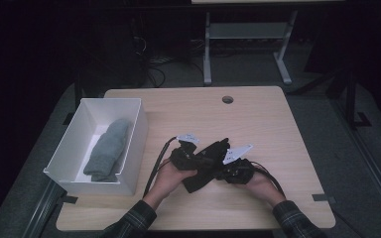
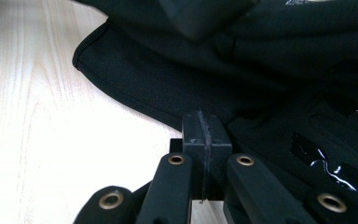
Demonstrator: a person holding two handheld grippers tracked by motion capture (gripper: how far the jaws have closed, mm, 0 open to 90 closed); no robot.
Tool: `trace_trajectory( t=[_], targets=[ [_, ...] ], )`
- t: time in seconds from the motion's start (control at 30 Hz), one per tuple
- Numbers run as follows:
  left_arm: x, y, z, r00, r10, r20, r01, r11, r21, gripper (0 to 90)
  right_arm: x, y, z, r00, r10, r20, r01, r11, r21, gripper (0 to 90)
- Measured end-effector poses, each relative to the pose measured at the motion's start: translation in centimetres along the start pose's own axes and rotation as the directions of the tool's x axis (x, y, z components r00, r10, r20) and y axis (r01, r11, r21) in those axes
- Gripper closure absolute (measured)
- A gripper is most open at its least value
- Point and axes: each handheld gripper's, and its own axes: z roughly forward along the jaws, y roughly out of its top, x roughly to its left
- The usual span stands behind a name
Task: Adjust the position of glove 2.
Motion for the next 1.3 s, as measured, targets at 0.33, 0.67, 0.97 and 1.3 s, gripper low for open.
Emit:
trace_trajectory(
  t=[0.33, 0.67, 0.97, 1.3],
  targets=[
    [0.2, -0.2, 0.2, 0.9988, -0.014, 0.046, 0.015, 0.9999, -0.004, 76.8, 0.0, 0.0, -0.1, 1.0000, 0.006, -0.005, -0.006, 1.000, 0.001, 90.0],
    [0.2, -0.4, -0.4, 0.9998, 0.020, 0.004, -0.020, 0.9997, 0.014, 89.6, -0.9, -1.7, -3.5, 0.9962, 0.043, 0.076, -0.040, 0.998, -0.039, 82.1],
    [1.1, -0.7, -1.4, 0.9885, 0.087, -0.123, -0.086, 0.9962, 0.016, 65.4, -3.3, -4.4, -6.2, 0.9611, 0.139, 0.238, -0.128, 0.990, -0.061, 44.6],
    [1.8, -0.3, -0.9, 0.9741, 0.145, -0.173, -0.140, 0.9892, 0.046, 28.0, -4.4, -6.8, -7.0, 0.9225, 0.210, 0.324, -0.202, 0.978, -0.058, 26.9]
  ],
)
